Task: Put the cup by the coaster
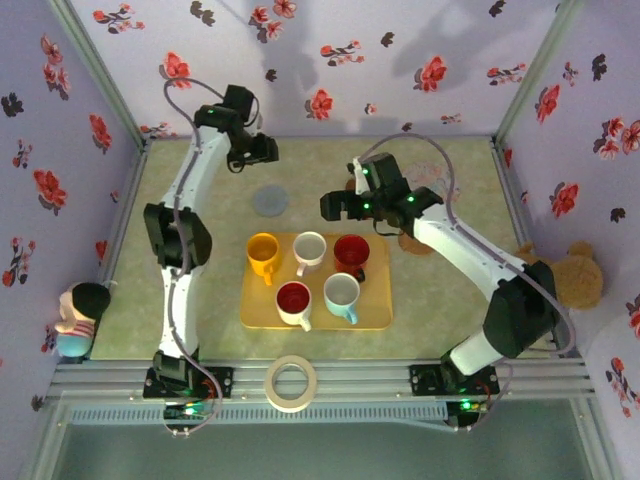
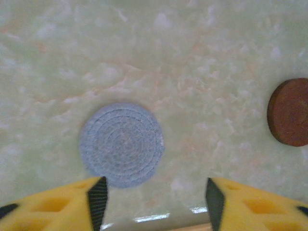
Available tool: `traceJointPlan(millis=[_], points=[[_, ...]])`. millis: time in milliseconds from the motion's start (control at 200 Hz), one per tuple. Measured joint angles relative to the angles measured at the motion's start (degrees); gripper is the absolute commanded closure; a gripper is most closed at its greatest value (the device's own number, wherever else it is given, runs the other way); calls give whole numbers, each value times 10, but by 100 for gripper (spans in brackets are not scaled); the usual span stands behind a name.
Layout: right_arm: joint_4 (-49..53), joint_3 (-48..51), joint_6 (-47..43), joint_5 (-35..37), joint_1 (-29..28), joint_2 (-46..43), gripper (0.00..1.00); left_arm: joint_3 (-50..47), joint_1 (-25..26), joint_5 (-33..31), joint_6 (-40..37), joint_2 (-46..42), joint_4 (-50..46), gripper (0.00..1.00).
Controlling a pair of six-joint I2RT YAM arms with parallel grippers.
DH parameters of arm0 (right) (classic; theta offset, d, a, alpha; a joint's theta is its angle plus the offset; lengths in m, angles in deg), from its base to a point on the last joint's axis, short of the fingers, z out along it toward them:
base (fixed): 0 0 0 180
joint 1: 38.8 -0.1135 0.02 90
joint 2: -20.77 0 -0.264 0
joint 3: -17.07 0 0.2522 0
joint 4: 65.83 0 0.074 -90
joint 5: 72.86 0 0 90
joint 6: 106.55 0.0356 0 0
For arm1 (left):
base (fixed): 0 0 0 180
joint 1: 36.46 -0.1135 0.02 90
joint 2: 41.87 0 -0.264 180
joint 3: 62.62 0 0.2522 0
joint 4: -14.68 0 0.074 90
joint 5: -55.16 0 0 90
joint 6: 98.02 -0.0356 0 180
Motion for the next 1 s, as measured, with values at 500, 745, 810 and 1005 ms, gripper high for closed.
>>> traceJointPlan(millis=[500, 745, 810, 1005], points=[[20, 1, -39, -9, -59, -21, 0, -258, -19, -96, -8, -231, -10, 19], [22, 11, -43, -12, -88, -27, 0, -437, -54, -104, -8, -329, 0, 9], [22, 11, -44, -15, -94, -27, 0, -473, -63, -103, -8, -351, 4, 6], [-6, 27, -52, -18, -121, -31, 0, -564, -84, -102, -7, -398, 28, 0]])
